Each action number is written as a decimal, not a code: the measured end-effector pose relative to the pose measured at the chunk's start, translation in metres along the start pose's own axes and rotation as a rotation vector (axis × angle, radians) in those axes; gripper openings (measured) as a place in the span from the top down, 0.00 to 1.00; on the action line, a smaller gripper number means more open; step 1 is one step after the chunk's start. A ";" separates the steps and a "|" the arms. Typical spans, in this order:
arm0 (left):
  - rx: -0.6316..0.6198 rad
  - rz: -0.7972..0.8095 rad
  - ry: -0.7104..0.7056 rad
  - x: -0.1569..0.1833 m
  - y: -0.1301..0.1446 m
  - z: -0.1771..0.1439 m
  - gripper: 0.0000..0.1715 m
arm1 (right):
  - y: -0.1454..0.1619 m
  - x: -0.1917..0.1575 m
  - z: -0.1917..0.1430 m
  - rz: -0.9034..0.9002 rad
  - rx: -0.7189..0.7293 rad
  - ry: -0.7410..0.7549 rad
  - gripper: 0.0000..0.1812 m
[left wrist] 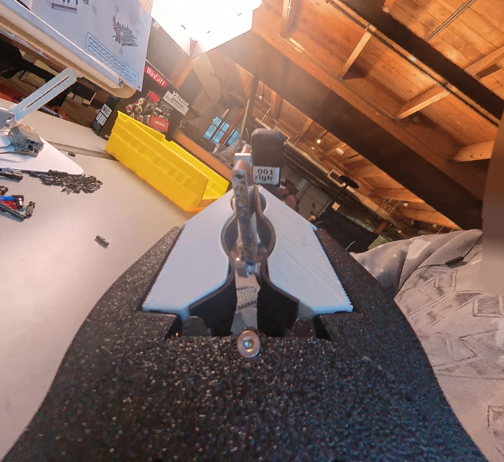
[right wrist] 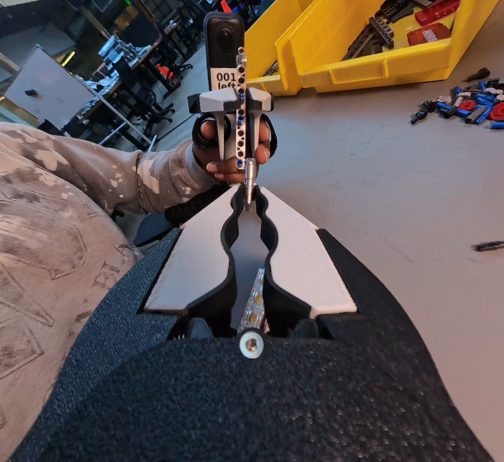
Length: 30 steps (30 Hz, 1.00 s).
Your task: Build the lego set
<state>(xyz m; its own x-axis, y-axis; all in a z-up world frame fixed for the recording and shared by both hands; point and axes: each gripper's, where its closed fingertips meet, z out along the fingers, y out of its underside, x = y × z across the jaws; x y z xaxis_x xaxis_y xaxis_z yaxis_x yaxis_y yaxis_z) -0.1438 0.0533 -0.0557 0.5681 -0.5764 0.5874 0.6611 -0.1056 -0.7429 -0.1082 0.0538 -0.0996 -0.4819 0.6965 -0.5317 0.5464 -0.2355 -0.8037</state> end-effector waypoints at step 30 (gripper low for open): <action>-0.714 -0.135 -0.065 -0.009 0.113 -0.009 0.97 | 0.038 -0.001 -0.028 -0.180 -0.402 -0.029 0.80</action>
<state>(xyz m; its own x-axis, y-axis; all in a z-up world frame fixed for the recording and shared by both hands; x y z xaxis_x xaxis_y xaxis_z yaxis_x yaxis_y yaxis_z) -0.0786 0.0396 -0.1482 0.5464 -0.4742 0.6903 0.2588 -0.6883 -0.6777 -0.0678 0.0630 -0.1217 -0.6101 0.6812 -0.4046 0.6721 0.1746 -0.7195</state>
